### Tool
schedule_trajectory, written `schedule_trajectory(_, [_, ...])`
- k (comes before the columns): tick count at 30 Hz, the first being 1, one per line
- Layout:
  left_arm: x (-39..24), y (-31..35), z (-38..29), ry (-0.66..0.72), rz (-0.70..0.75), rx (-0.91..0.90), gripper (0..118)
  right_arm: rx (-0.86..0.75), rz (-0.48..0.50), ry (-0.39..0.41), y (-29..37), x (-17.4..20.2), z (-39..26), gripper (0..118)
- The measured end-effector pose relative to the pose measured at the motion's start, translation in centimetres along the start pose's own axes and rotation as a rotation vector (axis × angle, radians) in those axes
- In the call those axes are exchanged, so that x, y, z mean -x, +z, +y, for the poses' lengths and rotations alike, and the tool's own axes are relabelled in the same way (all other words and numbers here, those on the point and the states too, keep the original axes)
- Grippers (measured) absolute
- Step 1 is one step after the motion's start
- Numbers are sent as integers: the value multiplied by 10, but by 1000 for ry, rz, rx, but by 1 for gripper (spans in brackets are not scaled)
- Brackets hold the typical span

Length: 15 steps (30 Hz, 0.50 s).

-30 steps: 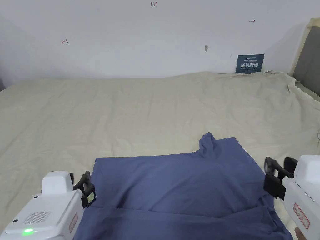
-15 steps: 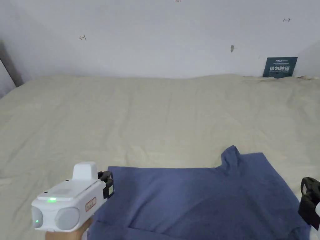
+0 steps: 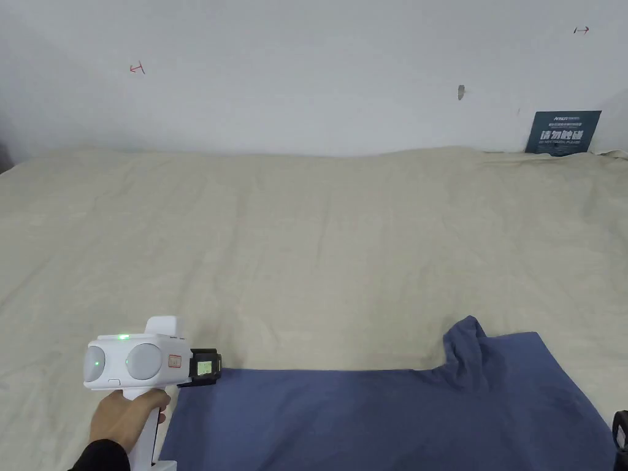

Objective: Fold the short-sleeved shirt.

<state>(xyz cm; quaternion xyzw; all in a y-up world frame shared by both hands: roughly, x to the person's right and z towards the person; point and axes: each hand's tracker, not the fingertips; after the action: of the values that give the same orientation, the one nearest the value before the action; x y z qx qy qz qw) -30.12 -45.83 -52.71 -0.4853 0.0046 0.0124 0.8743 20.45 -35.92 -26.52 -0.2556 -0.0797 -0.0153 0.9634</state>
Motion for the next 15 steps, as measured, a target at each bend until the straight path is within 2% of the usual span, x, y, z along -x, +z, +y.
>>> schedule_trajectory(3, [-3, -24, 1, 0, 17, 61, 87, 19, -5, -15, -8, -3, -1, 0])
schedule_trajectory(5, [-8, -31, -2, 0, 18, 81, 65, 28, -10, -27, -11, -5, -3, 0])
schedule_trajectory(6, [-11, -31, -4, -11, 1, 93, 62, 33, -12, -30, -12, -6, -4, 0])
schedule_trajectory(7, [-14, -29, -6, -16, 9, 75, 53, 35, -14, -33, -13, -8, -4, 0])
schedule_trajectory(8, [-16, -28, -7, -45, 21, 59, 35, 39, -14, -35, -14, -10, -5, 0])
schedule_trajectory(9, [-19, -26, -7, -80, -5, 55, 23, 41, -14, -36, -15, -11, -5, 0])
schedule_trajectory(11, [-26, -24, -6, -131, 8, 47, 5, 50, -12, -31, -20, -14, -4, 0])
schedule_trajectory(15, [-31, -13, -7, -170, -15, 48, 3, 74, 9, -31, -47, -24, 6, 0])
